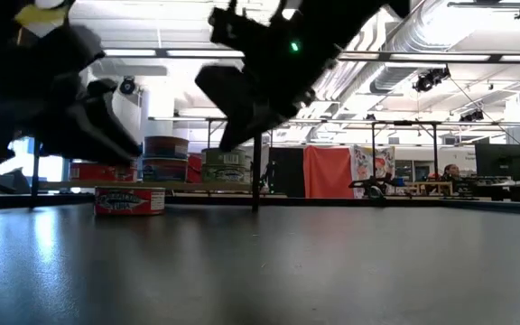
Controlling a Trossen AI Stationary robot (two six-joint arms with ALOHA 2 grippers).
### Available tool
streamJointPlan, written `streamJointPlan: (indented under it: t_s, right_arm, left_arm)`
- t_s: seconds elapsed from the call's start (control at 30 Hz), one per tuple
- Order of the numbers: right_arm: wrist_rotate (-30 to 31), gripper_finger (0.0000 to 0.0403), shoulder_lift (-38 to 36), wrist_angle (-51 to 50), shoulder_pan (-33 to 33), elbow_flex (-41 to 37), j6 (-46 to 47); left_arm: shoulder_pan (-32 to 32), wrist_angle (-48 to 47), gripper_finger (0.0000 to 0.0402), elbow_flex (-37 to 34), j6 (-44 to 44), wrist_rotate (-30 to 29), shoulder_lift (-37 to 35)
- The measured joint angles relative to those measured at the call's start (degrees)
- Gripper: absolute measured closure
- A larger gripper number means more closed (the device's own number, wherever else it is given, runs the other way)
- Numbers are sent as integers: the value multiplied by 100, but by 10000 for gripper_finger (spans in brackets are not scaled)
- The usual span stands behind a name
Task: Stack canned seafood by type on shelf
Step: Stack the red tuna can on the top of the other red tuna can
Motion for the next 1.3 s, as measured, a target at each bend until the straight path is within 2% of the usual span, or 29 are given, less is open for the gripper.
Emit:
streamJointPlan:
  t_s: [0.2, 0.4, 0.53, 0.77, 0.87, 1.03, 1.17, 1.3]
  right_arm:
    - [133, 403, 2, 1558, -7, -733, 20]
    - [-286, 403, 4, 2711, -190, -1115, -343]
    - [-636, 403, 4, 2876, -260, -1146, -405]
    - [-650, 403, 4, 2904, -204, -1146, -540]
    - [-651, 403, 4, 2906, -172, -1146, -585]
    - [-650, 403, 4, 2906, -129, -1146, -692]
    - [-651, 403, 4, 2904, -129, -1146, -693]
    - [-652, 403, 4, 2900, -118, -1146, -696]
  left_arm:
    - [180, 292, 210, -332, -83, 0, 399]
    - [408, 488, 219, -374, -147, -180, 966]
    - [437, 820, 259, -349, -211, -212, 1293]
    - [414, 759, 381, -351, -265, -427, 1332]
    - [324, 692, 393, -327, -229, -572, 1339]
    - [101, -116, 400, 117, -217, -771, 1349]
    - [5, -1505, 401, 649, -441, -908, 1366]
    - [-104, -2989, 401, 1184, -1047, -1172, 1373]
